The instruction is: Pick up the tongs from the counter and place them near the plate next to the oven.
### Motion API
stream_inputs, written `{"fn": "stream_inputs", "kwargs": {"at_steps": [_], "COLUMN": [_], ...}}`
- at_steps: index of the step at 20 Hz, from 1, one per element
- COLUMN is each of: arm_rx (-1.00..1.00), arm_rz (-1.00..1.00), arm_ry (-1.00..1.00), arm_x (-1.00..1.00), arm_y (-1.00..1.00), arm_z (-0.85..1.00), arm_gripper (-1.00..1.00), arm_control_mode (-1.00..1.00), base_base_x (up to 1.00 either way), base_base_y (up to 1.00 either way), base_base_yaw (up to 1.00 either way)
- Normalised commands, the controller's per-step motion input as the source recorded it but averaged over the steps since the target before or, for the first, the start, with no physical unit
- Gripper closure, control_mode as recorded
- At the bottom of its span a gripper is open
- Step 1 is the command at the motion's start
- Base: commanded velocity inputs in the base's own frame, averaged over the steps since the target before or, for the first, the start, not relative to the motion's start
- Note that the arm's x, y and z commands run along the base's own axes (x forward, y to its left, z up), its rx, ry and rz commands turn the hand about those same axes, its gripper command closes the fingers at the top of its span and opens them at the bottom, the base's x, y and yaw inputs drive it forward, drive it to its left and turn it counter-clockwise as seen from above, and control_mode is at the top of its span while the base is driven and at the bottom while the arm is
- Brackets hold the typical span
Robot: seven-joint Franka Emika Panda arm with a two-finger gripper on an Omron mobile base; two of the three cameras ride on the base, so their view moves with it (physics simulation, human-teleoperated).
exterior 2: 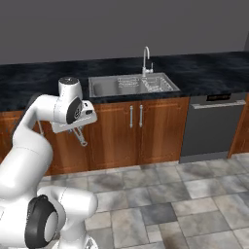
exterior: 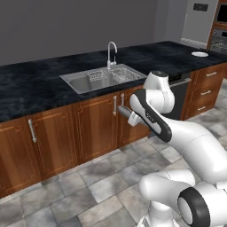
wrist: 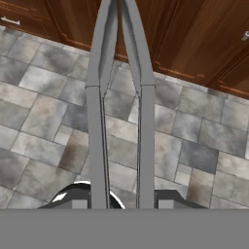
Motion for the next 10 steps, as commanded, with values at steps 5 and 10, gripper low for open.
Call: {"fn": "stream_inputs", "kwargs": {"at_steps": [5, 10], "arm_rx": [0.0, 0.0], "arm_rz": [0.0, 0.0], "arm_ry": [0.0, 0.0], "arm_x": [0.0, 0.0], "arm_y": [0.0, 0.0], "arm_z": [0.0, 0.0], "arm_gripper": [1.0, 1.0], "arm_control_mode": [1.0, 1.0], "base_base_x": [0.65, 0.6], "base_base_y": [-0.41, -0.46], "base_base_yaw": [0.06, 0.04]}}
